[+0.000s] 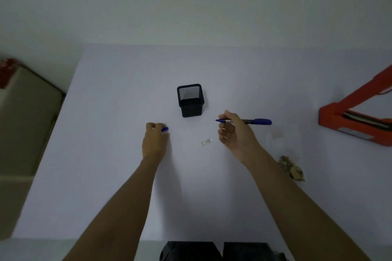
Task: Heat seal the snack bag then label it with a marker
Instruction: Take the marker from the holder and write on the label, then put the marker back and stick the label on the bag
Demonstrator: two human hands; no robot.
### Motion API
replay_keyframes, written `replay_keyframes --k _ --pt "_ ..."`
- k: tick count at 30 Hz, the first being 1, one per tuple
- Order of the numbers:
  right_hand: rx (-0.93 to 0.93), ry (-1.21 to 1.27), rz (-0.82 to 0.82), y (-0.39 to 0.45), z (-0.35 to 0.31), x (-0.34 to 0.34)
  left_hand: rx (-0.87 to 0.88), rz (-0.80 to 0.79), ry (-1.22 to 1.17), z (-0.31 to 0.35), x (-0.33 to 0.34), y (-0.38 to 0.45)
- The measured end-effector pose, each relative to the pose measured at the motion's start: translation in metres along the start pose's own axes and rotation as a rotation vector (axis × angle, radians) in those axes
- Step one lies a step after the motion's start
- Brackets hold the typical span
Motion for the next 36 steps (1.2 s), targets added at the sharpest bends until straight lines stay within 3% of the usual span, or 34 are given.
replay_keyframes --k 3,6,12,16,36 --pt "0.016 -0.028 -0.083 -0.011 0.001 0.001 0.022 -0.050 0.038 0.000 0.003 0.000" --pt "0.012 -0.139 -0.124 -0.026 0.000 0.005 0.039 -0.055 -0.073 0.016 -0.004 -0.011" --pt "-0.105 -0.399 -0.155 -0.050 -0.014 0.028 0.308 0.009 -0.260 0.077 -0.051 -0.051" --pt "-0.203 -0.430 -0.196 -0.067 -0.023 0.042 0.400 0.051 -0.362 0.098 -0.092 -0.071" --pt "-0.326 -0.510 -0.253 -0.109 -0.028 0.079 0.484 0.093 -0.307 0.092 -0.147 -0.099"
Point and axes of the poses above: each hand's wrist, its own y-axis towards the middle knuckle, its own x-axis out of the palm, z = x × y, the point moved 1 cm from there along y, towards the middle knuckle, and after that the axes turned 3 degrees about y, right-handed, at the moved point
